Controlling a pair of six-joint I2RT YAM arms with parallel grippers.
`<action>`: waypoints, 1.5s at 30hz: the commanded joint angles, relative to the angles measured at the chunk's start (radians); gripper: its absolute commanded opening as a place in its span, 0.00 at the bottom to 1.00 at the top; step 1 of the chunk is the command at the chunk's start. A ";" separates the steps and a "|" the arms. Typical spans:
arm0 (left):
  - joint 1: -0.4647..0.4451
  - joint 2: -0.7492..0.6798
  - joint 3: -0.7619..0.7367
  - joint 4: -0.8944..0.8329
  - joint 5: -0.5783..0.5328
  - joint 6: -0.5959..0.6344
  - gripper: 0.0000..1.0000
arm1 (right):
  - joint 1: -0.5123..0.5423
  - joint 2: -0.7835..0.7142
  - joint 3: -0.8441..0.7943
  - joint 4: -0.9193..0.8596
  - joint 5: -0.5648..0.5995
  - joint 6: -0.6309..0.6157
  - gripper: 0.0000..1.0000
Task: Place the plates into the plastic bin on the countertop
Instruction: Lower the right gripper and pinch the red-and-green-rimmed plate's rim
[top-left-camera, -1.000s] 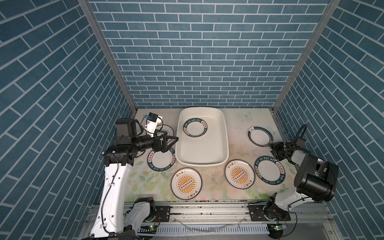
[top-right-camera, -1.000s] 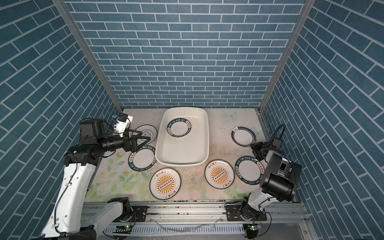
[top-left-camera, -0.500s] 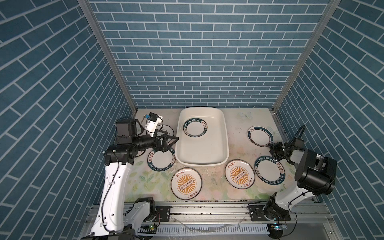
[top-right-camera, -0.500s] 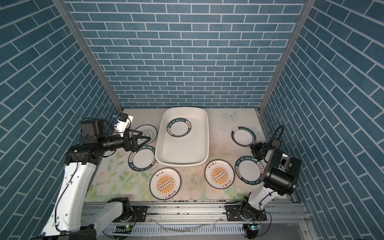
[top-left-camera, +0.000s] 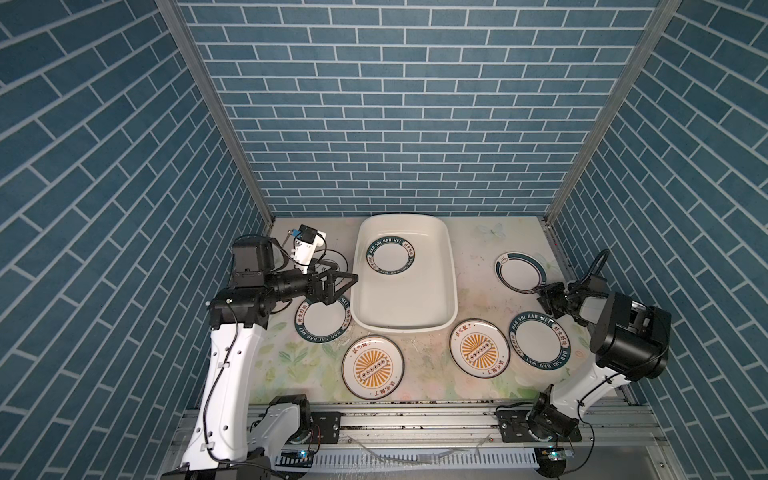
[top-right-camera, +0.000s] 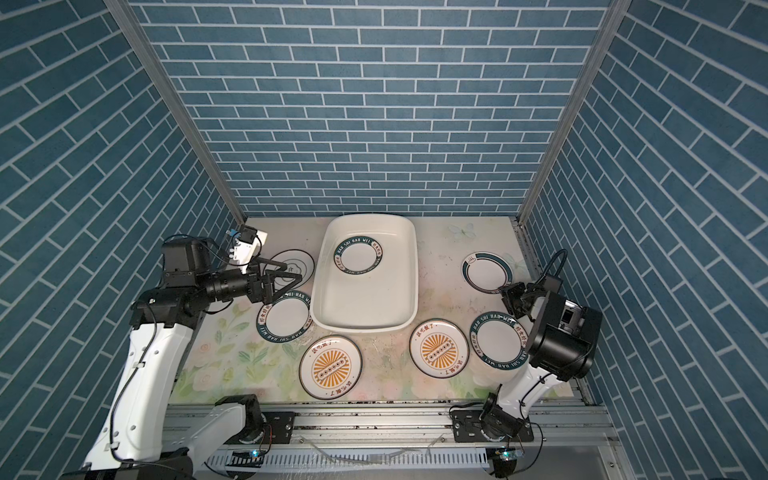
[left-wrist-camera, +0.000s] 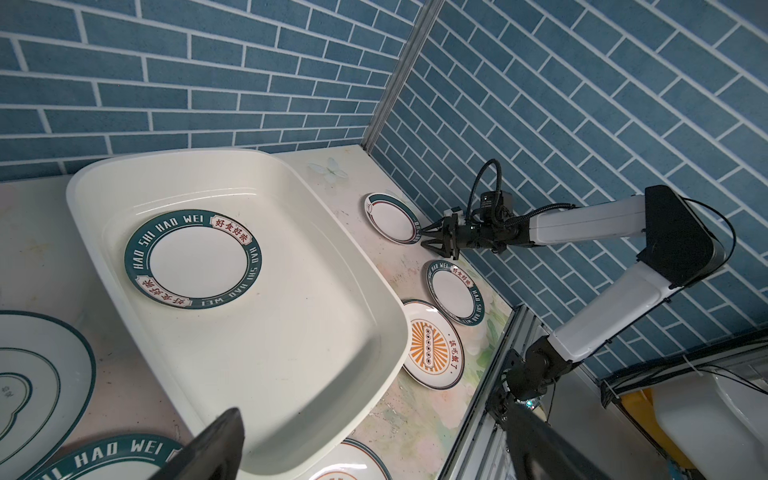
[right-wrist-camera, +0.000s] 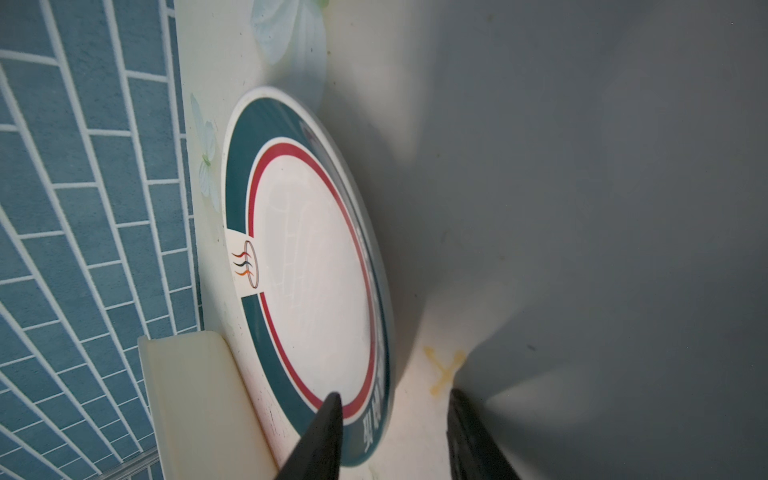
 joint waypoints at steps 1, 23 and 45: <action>0.003 0.002 -0.003 0.003 0.022 0.004 1.00 | -0.004 0.038 0.024 0.008 -0.003 0.000 0.42; 0.003 0.004 -0.005 0.005 0.039 0.004 1.00 | -0.003 0.119 0.050 0.051 -0.024 0.026 0.31; 0.003 0.000 0.000 0.005 0.039 0.003 1.00 | -0.004 0.128 0.044 0.082 -0.045 0.040 0.14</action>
